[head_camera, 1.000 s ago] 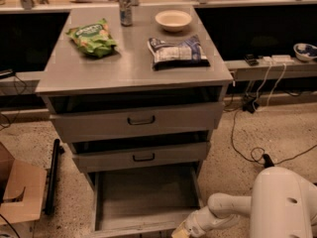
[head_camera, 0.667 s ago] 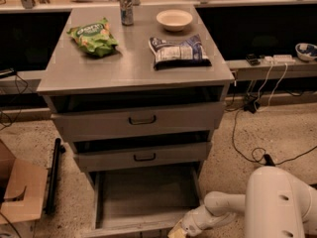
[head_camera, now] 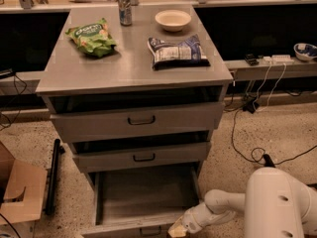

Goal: Close bottom drawer

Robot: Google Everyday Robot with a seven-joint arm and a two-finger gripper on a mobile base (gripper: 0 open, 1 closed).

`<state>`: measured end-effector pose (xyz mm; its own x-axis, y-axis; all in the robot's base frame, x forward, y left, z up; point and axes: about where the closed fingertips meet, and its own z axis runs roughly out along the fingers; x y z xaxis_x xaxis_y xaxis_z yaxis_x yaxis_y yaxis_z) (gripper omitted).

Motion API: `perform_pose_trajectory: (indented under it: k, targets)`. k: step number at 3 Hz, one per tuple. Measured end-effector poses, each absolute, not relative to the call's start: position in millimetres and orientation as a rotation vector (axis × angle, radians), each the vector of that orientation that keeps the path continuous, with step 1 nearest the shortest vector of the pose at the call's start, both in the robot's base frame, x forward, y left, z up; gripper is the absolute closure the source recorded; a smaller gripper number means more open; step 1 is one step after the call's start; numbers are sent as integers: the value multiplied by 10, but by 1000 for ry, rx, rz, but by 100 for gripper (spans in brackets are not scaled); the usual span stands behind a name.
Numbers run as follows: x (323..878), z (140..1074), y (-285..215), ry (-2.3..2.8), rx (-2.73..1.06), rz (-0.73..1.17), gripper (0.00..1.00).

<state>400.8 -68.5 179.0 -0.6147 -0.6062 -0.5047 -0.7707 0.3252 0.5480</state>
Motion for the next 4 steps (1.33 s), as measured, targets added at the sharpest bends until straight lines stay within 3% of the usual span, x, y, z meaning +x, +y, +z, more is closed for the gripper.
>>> perform_pose_trajectory:
  k: [4]
  targets:
    - [4104, 1732, -620, 2374, -1249, 1140, 100]
